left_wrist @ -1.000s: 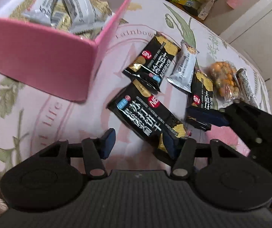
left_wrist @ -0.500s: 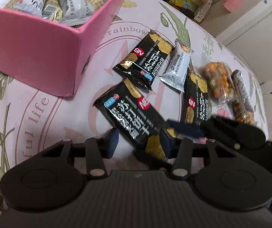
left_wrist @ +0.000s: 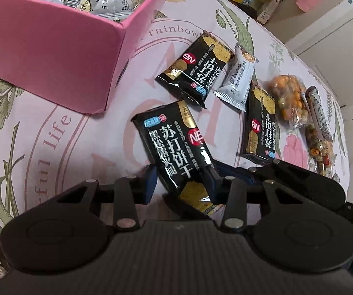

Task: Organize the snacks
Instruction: 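Move the left tool to a black NB cracker pack and grasp it, then carry the black cracker pack with the left tool into the pink box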

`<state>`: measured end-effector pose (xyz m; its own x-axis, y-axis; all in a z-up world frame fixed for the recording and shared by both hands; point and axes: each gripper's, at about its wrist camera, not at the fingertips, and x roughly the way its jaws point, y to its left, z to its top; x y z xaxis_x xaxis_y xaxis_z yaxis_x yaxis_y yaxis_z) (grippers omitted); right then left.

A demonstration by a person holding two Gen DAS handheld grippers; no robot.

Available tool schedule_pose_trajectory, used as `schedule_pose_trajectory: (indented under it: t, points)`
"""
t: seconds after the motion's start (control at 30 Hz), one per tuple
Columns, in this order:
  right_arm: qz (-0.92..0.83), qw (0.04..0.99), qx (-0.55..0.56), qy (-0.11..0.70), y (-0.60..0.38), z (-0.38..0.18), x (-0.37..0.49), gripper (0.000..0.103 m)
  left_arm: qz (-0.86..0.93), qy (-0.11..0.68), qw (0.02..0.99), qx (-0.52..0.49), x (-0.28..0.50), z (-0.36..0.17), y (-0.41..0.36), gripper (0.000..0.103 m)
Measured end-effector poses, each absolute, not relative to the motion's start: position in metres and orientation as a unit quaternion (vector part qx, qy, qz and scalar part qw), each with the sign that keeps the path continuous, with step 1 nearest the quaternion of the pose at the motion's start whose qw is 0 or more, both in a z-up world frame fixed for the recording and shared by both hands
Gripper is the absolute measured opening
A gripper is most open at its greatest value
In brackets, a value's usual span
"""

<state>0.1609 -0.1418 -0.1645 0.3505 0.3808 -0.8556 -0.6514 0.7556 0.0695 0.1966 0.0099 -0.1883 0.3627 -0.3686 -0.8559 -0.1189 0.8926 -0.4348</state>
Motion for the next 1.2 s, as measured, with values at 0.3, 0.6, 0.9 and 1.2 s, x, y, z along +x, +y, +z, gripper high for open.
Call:
schedule_pose_trajectory:
  t: [0.3,0.6,0.9,1.2]
  points:
    - [0.291,0.805,-0.120,0.503,-0.140,-0.152,0.154,0.054,-0.115,0.576,0.780,-0.217,0.189,-0.180,0.013,0.040]
    - [0.255,0.804,-0.077,0.532,-0.144,-0.143,0.128,0.053,-0.137,0.581,0.784,-0.168,0.162,-0.169,-0.001,0.039]
    - [0.246,0.828,-0.092,0.496,-0.136,-0.106,0.096,0.053,-0.164,0.562,0.793,-0.169,0.128,-0.134,0.008,0.039]
    - [0.250,0.853,-0.130,0.439,-0.113,-0.045,0.085,0.054,-0.183,0.500,0.828,-0.177,0.106,-0.070,0.035,0.039]
